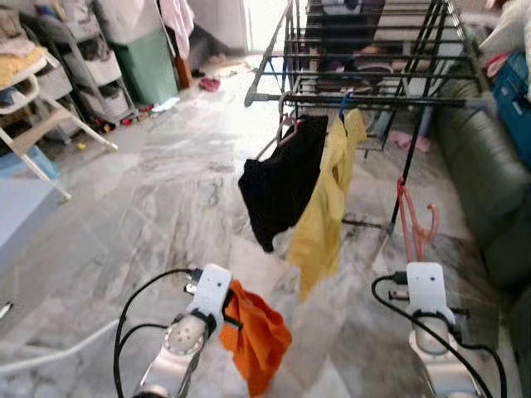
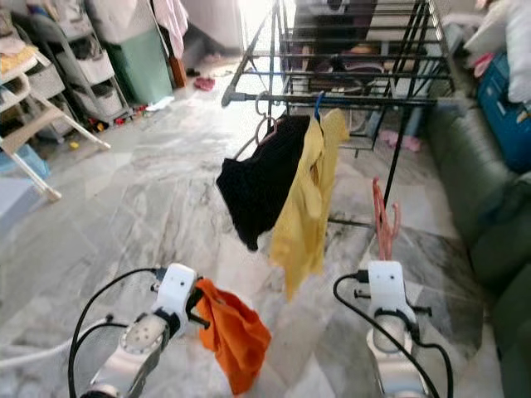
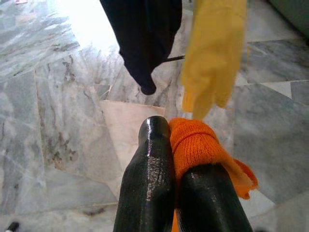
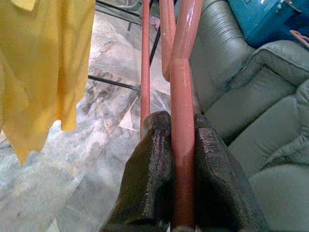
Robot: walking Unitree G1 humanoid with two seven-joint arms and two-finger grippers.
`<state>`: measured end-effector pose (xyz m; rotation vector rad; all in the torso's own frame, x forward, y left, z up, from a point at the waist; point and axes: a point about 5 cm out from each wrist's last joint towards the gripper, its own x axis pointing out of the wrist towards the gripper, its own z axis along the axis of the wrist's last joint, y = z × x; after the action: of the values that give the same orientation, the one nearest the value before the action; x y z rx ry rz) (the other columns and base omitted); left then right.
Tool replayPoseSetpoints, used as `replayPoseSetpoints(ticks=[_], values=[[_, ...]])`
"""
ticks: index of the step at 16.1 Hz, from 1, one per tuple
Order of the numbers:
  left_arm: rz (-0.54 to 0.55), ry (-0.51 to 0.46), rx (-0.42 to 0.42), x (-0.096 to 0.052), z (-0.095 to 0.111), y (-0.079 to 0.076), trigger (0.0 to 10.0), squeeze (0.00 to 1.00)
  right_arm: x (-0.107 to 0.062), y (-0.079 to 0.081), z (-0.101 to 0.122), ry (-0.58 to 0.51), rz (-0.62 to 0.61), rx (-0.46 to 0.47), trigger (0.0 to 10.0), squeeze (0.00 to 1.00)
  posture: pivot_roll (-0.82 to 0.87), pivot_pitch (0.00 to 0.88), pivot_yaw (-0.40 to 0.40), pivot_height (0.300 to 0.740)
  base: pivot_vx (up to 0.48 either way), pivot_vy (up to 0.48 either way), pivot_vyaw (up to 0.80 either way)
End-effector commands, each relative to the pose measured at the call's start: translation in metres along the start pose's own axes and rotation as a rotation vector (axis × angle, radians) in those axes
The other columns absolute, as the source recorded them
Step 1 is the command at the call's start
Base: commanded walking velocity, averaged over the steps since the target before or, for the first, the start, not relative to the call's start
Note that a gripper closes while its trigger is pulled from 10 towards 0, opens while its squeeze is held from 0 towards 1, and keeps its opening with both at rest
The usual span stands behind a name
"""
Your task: Hang hanger
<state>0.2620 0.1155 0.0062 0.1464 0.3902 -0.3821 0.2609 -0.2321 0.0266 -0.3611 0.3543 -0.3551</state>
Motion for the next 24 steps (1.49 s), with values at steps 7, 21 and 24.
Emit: replayPoseSetpoints(ticks=[7, 21, 24], values=[[-0.007, 0.0, 0.022, 0.002, 0.004, 0.004, 10.0, 0.0, -0.004, 0.008, 0.004, -0.023, 0.054, 0.016, 10.0, 0.0, -0.17, 0.0, 0.083, 0.74, -0.298, 0.0, 0.0], [-0.02, -0.1, 0.056, 0.017, 0.041, 0.02, 10.0, 0.0, -0.01, 0.021, 0.004, -0.039, 0.17, 0.06, 10.0, 0.0, -0.17, 0.0, 0.114, 0.74, 0.0, 0.02, -0.06], [-0.022, -0.102, 0.042, 0.016, 0.038, 0.019, 10.0, 0.0, -0.011, 0.026, 0.006, -0.052, 0.199, 0.057, 10.0, 0.0, -0.17, 0.0, 0.108, 0.74, 0.0, 0.31, 0.0]])
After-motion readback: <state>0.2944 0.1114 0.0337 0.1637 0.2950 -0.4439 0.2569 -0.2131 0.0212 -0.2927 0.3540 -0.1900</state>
